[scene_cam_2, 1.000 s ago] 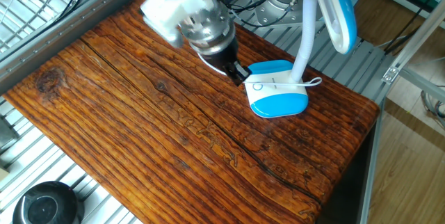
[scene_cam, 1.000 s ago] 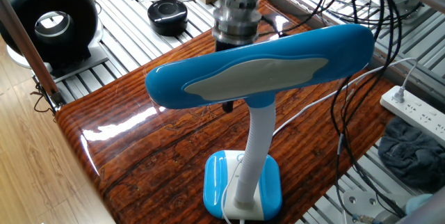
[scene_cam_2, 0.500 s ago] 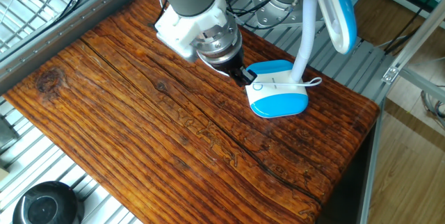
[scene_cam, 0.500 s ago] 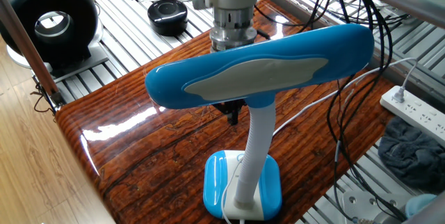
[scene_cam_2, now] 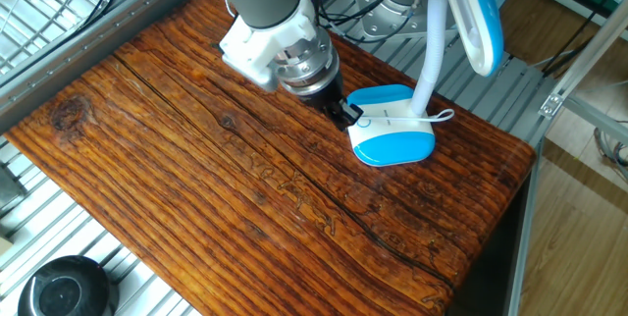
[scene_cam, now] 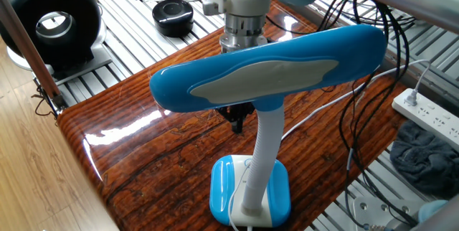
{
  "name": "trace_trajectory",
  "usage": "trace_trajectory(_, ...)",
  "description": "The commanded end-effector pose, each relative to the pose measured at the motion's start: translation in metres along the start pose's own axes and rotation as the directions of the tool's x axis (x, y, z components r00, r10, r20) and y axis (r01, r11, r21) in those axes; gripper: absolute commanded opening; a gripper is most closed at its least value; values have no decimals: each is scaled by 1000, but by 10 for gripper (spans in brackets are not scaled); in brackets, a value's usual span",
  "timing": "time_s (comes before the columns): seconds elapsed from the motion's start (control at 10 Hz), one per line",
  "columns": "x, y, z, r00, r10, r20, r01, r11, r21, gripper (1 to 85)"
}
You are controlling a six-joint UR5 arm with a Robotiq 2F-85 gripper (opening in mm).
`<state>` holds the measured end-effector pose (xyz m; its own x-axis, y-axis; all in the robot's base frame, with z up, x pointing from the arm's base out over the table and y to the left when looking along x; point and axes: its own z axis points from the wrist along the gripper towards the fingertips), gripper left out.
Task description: Turn on the desk lamp by pressing the button
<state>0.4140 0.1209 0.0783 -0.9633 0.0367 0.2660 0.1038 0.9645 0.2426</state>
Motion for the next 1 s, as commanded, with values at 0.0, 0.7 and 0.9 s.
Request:
trace_trajectory(0.0,-4,4,6,1000,-16,3,16,999,-39,10)
trace_trajectory(0.7,-7,8,13,999,-41,-5,41,997,-69,10)
trace_trajectory(0.9,-11,15,14,1000,-30,9,31,994,-100,10)
